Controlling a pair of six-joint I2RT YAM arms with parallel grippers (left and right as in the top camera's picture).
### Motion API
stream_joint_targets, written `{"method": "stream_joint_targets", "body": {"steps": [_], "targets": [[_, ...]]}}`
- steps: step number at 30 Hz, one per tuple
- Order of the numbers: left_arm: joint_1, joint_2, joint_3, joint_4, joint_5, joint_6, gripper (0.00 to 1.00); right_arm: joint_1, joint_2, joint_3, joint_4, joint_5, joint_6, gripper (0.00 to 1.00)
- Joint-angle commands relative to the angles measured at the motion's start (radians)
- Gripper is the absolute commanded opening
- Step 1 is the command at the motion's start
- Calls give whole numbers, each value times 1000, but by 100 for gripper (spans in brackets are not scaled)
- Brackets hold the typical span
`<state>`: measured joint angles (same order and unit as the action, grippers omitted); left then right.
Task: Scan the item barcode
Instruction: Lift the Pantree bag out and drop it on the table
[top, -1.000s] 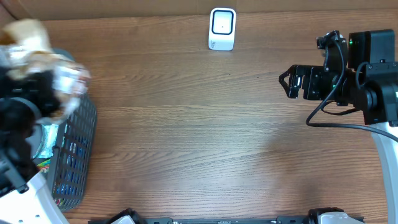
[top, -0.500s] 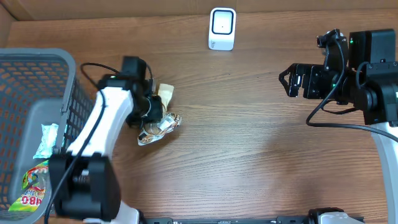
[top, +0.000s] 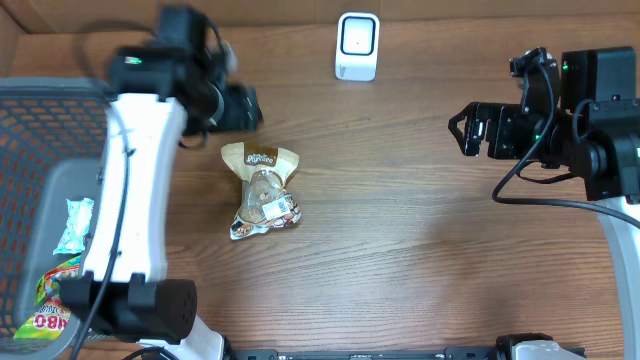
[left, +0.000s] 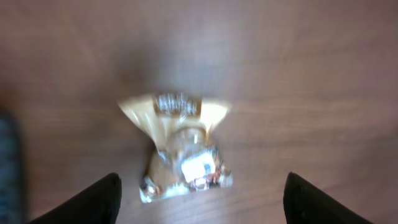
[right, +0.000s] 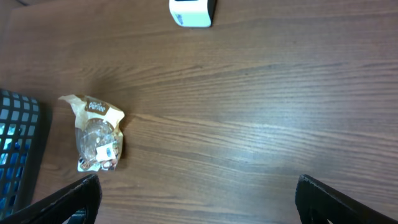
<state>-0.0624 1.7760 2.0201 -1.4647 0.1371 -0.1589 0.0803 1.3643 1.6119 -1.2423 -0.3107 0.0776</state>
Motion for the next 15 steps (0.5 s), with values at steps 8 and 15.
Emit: {"method": "stream_joint_targets", "body": {"steps": [8,15], "targets": [[511,-155,291,-225,-159,-125,73,3,-6,26,6,-6,-3,100],[914,-145,-3,-72,-138,-199,74,3,-6,26,34,-6,0,100]]}}
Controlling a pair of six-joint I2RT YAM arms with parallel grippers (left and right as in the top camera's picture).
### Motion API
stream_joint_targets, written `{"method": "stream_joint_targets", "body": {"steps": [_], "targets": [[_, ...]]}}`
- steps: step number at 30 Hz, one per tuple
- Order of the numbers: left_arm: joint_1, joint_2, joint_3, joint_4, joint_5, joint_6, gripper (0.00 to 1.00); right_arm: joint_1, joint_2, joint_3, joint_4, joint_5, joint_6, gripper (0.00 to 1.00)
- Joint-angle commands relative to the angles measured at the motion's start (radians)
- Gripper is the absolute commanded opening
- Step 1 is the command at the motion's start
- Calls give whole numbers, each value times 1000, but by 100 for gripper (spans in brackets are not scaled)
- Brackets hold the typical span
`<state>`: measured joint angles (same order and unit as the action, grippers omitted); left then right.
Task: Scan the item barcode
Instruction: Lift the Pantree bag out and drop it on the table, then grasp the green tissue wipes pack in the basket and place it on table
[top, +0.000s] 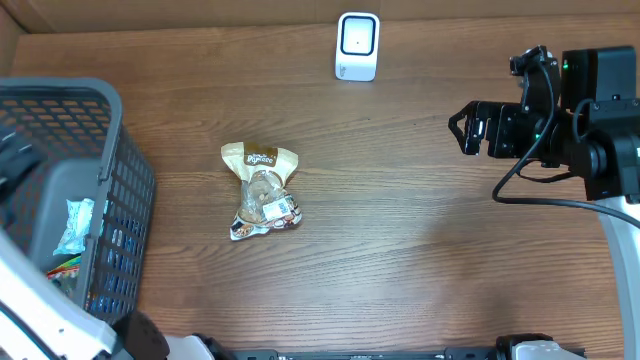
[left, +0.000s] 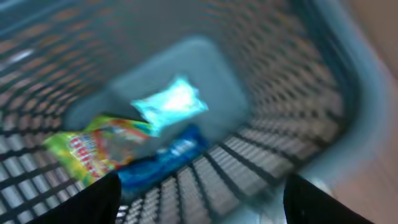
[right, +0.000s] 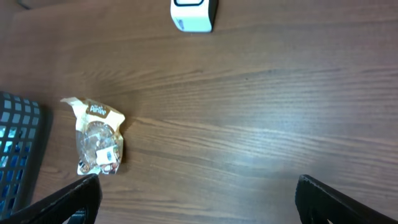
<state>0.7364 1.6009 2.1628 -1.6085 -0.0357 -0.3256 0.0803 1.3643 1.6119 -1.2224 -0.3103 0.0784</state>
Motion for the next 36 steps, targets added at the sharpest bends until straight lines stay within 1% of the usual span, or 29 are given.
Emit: {"method": "stream_joint_targets", "body": {"steps": [1,3,7,9,12,13,14,15,17,19,22,23,24,25,26,27,28,29,31,34,36], "targets": [[136,42,-200,109,43,-30,73,3,-6,26,17,-6,-1,100],[156,62,-291,171,45,-30,72,3,-6,26,17,-6,0,100],[153,98,-512,362,60,-6,70,3,-6,26,20,-6,0,100],[141,113,-634,484,108,44,71,3,-6,26,25,-6,0,100],[121,136,-746,601,105,62,74,3,-6,26,30,-6,0,100],[118,143,-769,627,103,65,76,3,-6,26,32,-6,0,100],[113,153,-806,670,103,65,81,3,-6,26,34,-6,0,100],[111,162,-833,702,103,65,84,3,-6,26,35,-6,0,100],[110,188,-873,753,103,68,88,3,-6,26,36,-6,0,100],[109,222,-897,791,103,69,88,3,-6,26,35,-6,0,100],[109,289,-904,806,102,76,88,3,-6,26,35,-6,0,100],[109,312,-904,805,103,76,86,3,-6,26,35,-6,-1,100],[109,326,-904,805,104,76,80,3,-6,26,35,-6,0,100],[108,330,-904,801,105,76,61,3,-6,26,35,-6,0,100],[108,327,-903,800,112,75,34,3,-6,26,35,-6,0,100],[108,324,-898,794,118,74,20,3,-6,26,35,-6,0,100],[108,320,-887,777,128,61,10,3,-6,26,35,-6,0,100],[109,315,-869,755,148,59,4,3,-6,26,35,-6,-1,100],[108,314,-813,699,183,59,4,3,-6,26,35,-6,0,100],[107,314,-668,568,233,60,4,3,-6,26,35,-6,-1,100],[107,314,-535,463,256,60,4,3,-6,26,36,-6,-1,100]]}}
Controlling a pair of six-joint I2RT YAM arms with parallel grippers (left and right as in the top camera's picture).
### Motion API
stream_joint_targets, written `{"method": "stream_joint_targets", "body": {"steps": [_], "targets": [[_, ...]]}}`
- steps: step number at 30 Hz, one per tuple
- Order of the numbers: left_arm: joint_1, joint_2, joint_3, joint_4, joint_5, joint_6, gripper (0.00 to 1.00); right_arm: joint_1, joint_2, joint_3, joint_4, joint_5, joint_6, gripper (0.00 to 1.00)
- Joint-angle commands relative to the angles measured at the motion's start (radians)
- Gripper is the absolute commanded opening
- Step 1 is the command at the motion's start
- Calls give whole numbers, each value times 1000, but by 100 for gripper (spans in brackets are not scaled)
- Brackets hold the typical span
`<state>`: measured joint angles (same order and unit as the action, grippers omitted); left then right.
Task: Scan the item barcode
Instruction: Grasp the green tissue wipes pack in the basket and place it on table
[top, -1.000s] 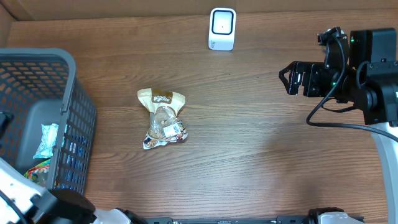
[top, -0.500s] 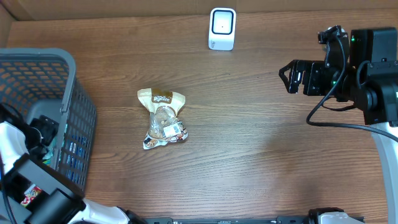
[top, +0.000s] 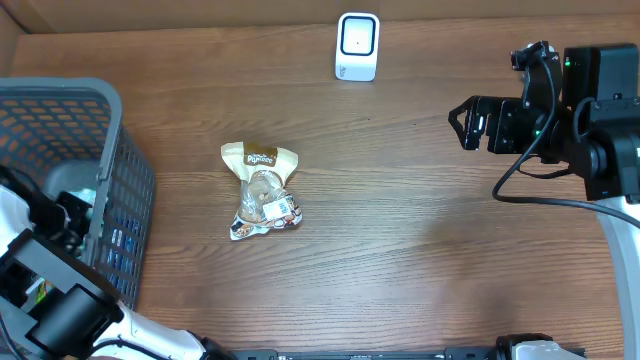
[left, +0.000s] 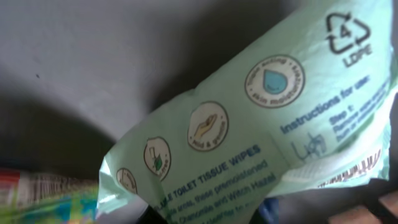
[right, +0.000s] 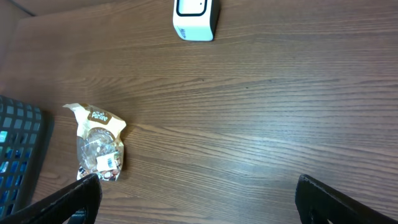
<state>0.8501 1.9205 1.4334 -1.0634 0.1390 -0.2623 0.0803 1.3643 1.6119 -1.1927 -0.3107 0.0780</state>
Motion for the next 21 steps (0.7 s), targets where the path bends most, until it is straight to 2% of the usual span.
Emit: {"method": "stream_joint_targets", "body": {"steps": [1,5,9,11,13,17,18,19,21], "targets": [[-7,-6,290,-154,90,-2,4,3,-6,26,6,-5,0,100],[-16,-10,670,-401,141,26,4,3,-6,26,6,-5,0,100],[-46,-19,951,-559,201,76,4,3,-6,26,6,-5,0,100],[-101,-37,1093,-626,216,95,4,3,-6,26,6,-5,0,100],[-175,-87,1102,-626,241,113,4,3,-6,26,6,-5,0,100],[-406,-159,1075,-626,239,114,4,3,-6,26,2,-6,0,100],[-531,-175,1037,-626,211,113,4,3,-6,26,-2,-5,0,100],[-586,-177,1018,-626,188,113,4,3,-6,26,-4,-5,0,100],[-795,-173,895,-623,105,48,4,3,-6,26,-6,-5,0,100]]}}
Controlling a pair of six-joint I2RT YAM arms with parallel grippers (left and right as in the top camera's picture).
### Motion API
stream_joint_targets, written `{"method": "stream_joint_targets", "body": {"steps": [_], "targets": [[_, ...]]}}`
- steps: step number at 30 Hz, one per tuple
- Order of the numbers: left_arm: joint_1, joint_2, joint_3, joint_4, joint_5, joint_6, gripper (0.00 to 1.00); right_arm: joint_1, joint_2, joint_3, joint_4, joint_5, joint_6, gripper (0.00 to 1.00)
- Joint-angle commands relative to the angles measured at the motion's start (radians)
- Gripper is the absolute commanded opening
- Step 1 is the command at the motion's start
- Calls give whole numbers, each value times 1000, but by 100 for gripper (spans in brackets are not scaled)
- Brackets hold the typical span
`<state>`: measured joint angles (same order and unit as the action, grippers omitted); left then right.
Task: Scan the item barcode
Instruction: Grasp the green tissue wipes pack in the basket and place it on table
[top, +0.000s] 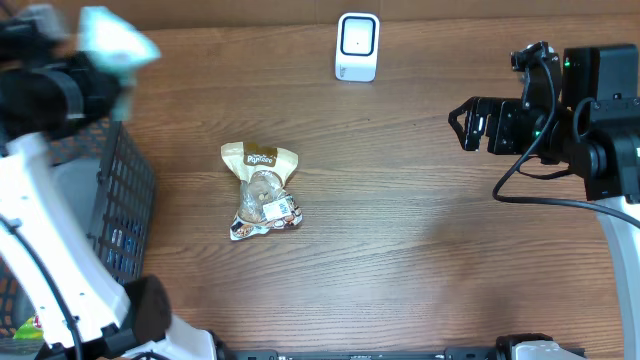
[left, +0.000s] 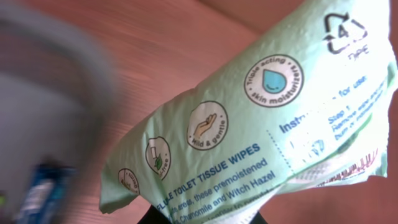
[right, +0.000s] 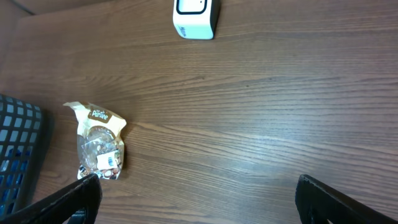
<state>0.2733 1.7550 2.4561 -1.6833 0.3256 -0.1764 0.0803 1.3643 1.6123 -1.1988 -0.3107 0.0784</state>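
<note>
A pale green pack of toilet tissue wipes (top: 115, 40) hangs in the air at the far left, above the basket's far right corner. My left gripper (left: 205, 219) is shut on the pack (left: 261, 118), which fills the left wrist view and hides most of the fingers. The white barcode scanner (top: 357, 46) stands at the table's far edge, also seen in the right wrist view (right: 194, 17). My right gripper (right: 196, 199) is open at the right side, high over bare table, with nothing between its fingers.
A tan and clear snack bag (top: 262, 190) lies on the wood left of centre. A dark mesh basket (top: 125, 200) stands at the left edge with more packets inside. The right arm (top: 590, 110) sits at the right edge.
My left gripper was down inside the basket, shut on the wipes pack. It now holds the pack up out of the basket, above its far corner. The right arm has not moved.
My left gripper was open over the snack bag on the table. Then it was open above the basket's packets. Then it was shut on the green wipes pack at the basket's floor, and now it holds that pack raised over the basket's rim.
</note>
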Motion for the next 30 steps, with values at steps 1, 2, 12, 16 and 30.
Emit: {"method": "stream_joint_targets", "body": {"steps": [1,2,12,16,30], "targets": [[-278,-4,-183,2,-102,-64,4,3,-4,25,1,-5,-1,100],[-331,-1,-238,11,-117,-80,4,3,-4,25,1,-5,-1,100],[-724,90,-928,487,-288,-398,4,3,48,25,-54,-5,-1,100],[-724,151,-1006,560,-285,-411,40,3,60,25,-68,-5,-1,100],[-555,146,-404,166,-259,-244,73,3,60,25,-93,-5,-1,100]]}}
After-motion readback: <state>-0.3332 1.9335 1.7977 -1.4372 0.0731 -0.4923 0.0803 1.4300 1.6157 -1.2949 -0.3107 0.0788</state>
